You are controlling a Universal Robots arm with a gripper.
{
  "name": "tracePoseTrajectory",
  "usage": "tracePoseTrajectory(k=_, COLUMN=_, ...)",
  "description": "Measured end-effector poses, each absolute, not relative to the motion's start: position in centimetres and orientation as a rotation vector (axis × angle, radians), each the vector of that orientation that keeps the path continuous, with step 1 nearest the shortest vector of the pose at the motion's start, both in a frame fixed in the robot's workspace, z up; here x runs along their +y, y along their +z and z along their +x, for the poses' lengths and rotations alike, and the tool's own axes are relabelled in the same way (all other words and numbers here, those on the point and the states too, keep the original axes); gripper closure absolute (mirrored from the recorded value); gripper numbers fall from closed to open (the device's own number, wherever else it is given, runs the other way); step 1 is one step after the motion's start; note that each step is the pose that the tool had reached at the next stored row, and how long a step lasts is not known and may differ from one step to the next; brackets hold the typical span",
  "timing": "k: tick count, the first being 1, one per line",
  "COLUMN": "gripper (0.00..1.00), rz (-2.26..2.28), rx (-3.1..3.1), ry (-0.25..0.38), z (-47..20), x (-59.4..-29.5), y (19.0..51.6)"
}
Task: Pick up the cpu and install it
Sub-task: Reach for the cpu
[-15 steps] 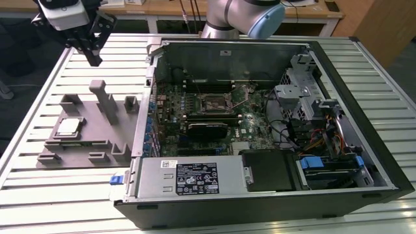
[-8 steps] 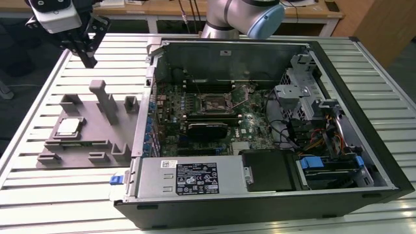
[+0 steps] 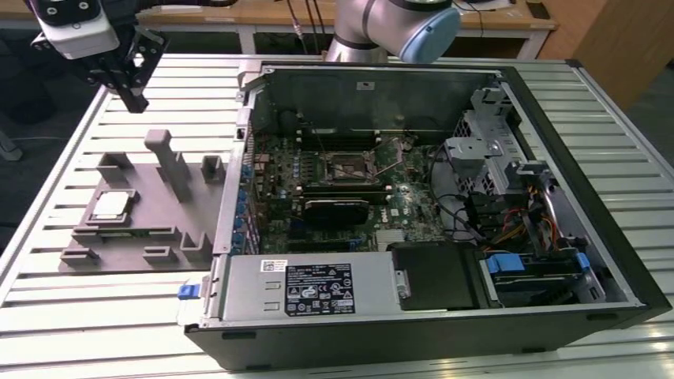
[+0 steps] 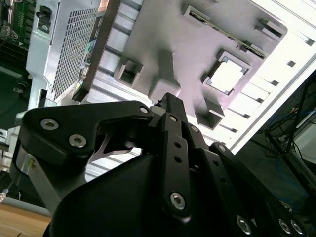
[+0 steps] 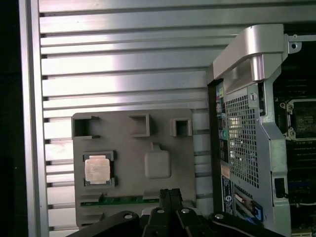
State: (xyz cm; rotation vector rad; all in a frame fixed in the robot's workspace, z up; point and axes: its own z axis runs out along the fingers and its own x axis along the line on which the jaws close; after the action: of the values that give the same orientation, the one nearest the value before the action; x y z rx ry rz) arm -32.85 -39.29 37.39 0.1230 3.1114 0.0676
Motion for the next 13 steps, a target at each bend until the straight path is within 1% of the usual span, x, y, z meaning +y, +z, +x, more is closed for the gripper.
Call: tracePoseTrajectory(k=13, gripper=0.89, rz=0.123, rx=3.111, ry=0.068, z=-34.7, x=-39.3, y=36.0)
